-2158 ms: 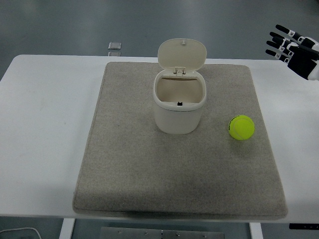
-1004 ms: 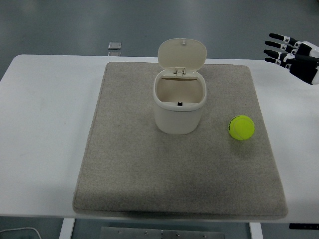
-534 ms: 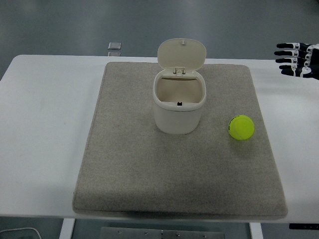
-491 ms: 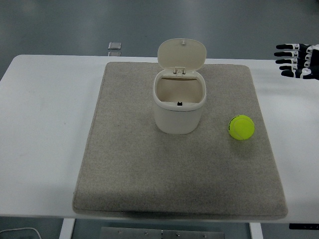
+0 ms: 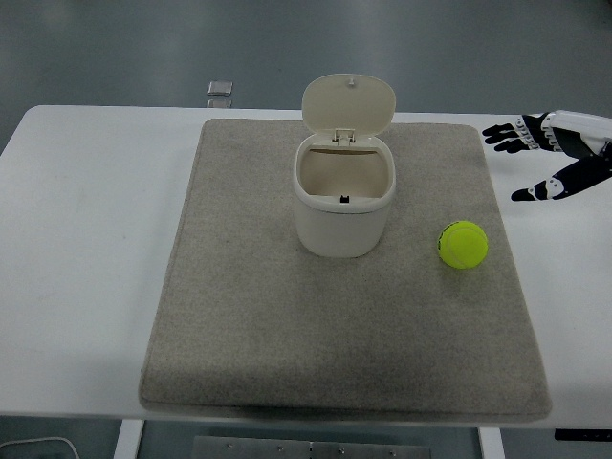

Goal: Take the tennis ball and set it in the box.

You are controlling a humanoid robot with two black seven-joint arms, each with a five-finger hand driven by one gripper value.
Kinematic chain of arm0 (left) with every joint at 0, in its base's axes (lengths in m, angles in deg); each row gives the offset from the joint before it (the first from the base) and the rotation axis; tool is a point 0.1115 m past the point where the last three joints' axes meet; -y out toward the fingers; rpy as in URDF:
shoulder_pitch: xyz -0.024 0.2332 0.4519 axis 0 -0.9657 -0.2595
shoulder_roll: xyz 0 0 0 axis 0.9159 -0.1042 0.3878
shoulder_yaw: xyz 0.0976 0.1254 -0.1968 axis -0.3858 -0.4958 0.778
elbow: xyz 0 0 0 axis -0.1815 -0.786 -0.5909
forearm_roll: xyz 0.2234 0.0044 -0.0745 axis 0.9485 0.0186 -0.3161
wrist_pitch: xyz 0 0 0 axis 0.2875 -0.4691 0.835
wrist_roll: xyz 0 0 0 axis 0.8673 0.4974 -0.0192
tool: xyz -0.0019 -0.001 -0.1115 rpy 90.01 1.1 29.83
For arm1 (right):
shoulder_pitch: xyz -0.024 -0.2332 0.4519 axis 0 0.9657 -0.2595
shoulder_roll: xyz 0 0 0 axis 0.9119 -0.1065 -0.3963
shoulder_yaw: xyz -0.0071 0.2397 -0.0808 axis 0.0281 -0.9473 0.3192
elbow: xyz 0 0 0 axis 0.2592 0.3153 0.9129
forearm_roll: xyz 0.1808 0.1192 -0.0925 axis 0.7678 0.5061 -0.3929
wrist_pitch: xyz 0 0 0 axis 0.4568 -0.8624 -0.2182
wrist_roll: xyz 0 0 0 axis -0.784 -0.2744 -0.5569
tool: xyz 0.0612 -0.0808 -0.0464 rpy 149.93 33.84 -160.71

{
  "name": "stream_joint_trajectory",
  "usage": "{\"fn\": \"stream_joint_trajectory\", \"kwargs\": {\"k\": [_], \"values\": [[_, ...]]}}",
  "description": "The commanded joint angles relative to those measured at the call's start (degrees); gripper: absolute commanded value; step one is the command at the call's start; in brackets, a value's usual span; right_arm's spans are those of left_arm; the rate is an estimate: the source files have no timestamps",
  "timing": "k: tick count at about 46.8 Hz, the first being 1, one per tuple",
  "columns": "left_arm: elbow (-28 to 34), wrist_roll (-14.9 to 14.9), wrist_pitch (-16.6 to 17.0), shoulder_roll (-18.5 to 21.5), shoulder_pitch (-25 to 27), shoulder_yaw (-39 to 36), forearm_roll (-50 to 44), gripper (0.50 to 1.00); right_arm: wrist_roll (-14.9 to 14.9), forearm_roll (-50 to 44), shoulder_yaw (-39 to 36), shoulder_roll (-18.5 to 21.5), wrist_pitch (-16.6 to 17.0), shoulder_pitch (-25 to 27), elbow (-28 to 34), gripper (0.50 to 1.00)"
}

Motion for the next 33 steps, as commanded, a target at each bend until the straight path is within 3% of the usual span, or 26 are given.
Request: {"fn": "stream_joint_trajectory", "kwargs": {"k": [1, 13, 33], "values": [[0.0, 0.0, 0.0, 0.0, 0.0, 0.0, -0.1, 0.992, 1.2, -4.8, 0.2, -0.1, -2.1, 1.1, -2.1, 0.907], [0.0, 0.1, 0.0, 0.0, 0.0, 0.0, -0.1, 0.992, 2.9, -17.3, 0.6, 0.7, -10.0, 5.7, -5.2, 0.907], [0.0, 0.0, 0.0, 0.0, 0.0, 0.0, -0.1, 0.992, 2.9, -18.2, 4.9, 1.1, -16.1, 8.2, -5.1, 0.907]]}}
